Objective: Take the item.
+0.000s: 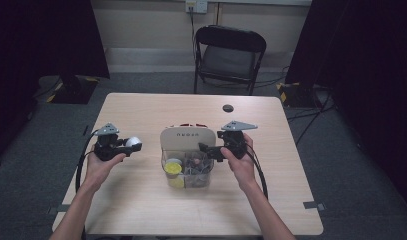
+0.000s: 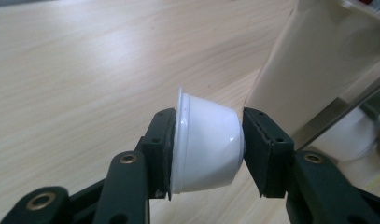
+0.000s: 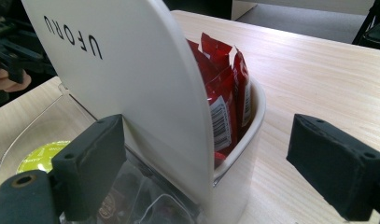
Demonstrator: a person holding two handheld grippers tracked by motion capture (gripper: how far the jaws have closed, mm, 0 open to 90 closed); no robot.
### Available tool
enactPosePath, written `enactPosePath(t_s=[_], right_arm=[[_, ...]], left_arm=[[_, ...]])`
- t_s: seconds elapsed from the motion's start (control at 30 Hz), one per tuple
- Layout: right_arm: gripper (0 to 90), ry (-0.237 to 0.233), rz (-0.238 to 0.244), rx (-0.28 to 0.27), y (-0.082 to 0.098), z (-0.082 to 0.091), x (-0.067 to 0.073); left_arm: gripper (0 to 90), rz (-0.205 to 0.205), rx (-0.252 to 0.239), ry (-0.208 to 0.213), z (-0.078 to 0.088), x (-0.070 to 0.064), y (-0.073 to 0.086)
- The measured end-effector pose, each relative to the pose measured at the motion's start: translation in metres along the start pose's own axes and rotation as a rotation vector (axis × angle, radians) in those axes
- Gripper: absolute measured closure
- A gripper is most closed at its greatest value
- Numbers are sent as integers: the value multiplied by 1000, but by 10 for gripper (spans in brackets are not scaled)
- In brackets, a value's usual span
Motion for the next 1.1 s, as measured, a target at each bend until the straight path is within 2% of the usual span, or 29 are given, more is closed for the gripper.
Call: enactPosePath(t_s=[0.17, 0.37, 0.6, 0.97, 1.1], right_arm=[[110, 0, 2, 2, 0, 0, 0], [110, 0, 4, 6, 1, -1, 0], [110, -5, 4, 9, 1, -1, 0], [114, 2, 8, 11, 1, -1, 0], [112, -1, 3, 12, 1, -1, 0]], left_arm=[[558, 17, 34, 9, -9, 3, 13], [558, 34, 62, 0, -16, 5, 22], [556, 27, 95, 10, -24, 5, 28], [547, 46, 106, 22, -28, 2, 35], [518, 56, 87, 28, -28, 1, 33]])
Point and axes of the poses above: each handheld gripper's, and its own axes: z roughly backward along the jaws, y roughly out of its underside, x roughly to its left, the point moved 5 cm from there along -z, roughly forward along the jaws, and after that the axes turned 14 degrees about -z, right-handed, at the moved point
